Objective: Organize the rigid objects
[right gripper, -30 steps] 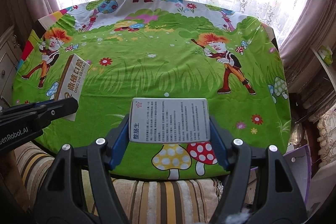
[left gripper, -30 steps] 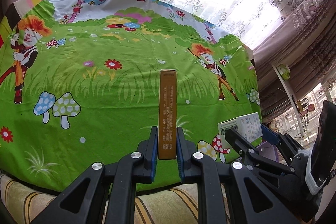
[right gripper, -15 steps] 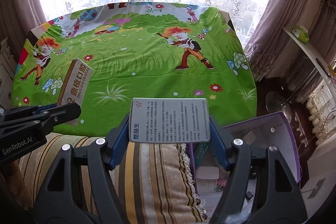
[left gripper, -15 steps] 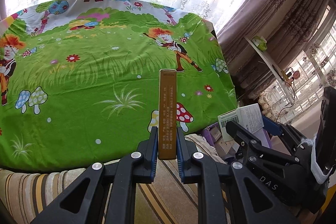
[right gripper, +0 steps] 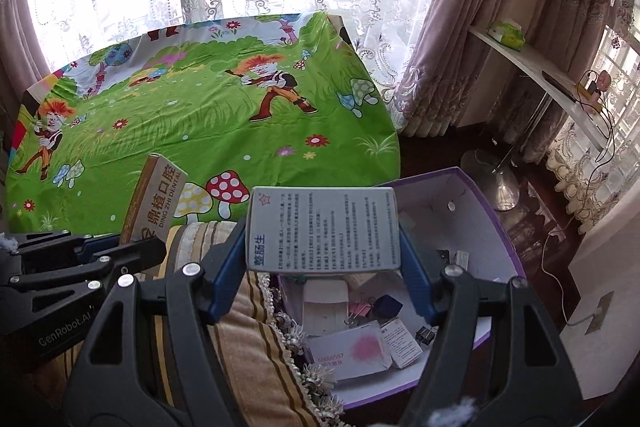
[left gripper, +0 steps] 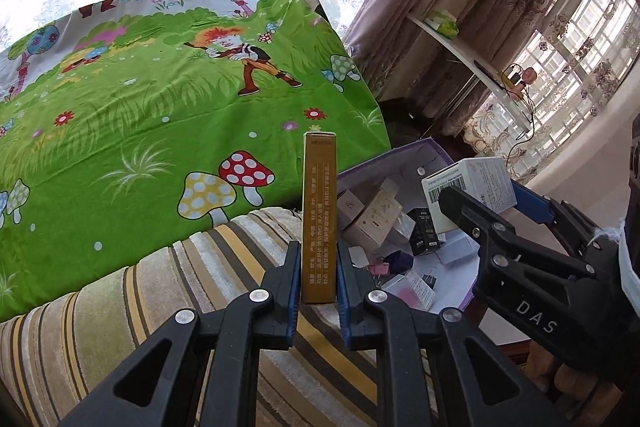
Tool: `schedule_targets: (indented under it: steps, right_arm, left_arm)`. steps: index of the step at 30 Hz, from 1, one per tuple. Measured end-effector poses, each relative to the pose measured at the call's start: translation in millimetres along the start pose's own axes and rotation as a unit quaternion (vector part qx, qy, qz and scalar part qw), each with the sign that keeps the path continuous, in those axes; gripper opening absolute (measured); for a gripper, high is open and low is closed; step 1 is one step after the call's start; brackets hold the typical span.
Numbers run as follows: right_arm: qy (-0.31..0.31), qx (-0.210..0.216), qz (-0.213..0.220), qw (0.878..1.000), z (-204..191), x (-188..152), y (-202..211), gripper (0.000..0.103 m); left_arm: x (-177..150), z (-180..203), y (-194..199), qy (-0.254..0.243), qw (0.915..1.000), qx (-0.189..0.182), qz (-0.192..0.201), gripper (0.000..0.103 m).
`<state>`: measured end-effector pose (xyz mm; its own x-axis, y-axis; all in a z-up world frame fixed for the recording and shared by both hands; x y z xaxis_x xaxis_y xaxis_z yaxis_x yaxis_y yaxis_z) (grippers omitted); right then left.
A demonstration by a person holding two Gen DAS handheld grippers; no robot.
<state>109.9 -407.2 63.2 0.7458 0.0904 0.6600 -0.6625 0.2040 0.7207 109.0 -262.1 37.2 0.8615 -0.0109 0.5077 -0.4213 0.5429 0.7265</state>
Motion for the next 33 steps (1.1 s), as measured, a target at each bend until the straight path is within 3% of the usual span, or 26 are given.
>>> schedule_targets:
  steps: [10, 19, 28, 33]
  right_arm:
    - [-0.042, -0.049, -0.019, 0.998, 57, -20, -5, 0.073]
    - [-0.059, -0.070, -0.022, 0.996, 78, -23, -7, 0.074]
    - [-0.076, -0.067, -0.031, 0.994, 79, -31, -5, 0.086]
    - [-0.082, -0.066, -0.056, 0.993, 79, -48, -3, 0.086]
  left_arm:
    - [-5, 32, -31, -0.022, 0.9992, -0.007, -0.032, 0.016]
    - [-6, 47, -44, -0.030, 0.9985, -0.011, -0.046, 0.018]
    - [-11, 46, -41, -0.026, 0.9984, 0.004, -0.050, 0.056]
    - [-26, 44, -40, -0.028, 0.9968, 0.020, -0.072, 0.058]
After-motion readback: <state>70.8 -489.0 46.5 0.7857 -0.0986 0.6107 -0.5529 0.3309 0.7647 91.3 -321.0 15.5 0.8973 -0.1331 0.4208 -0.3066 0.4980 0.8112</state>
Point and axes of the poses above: each gripper's, at about its wrist camera, not at the fingertips, and y roughly against the way its jaws point, z to its right, x to its top, the point moved 2 cm from there along -y, roughly the way its jaws point, and after that the axes turned 10 degrees about -x, right-handed, at the moved point
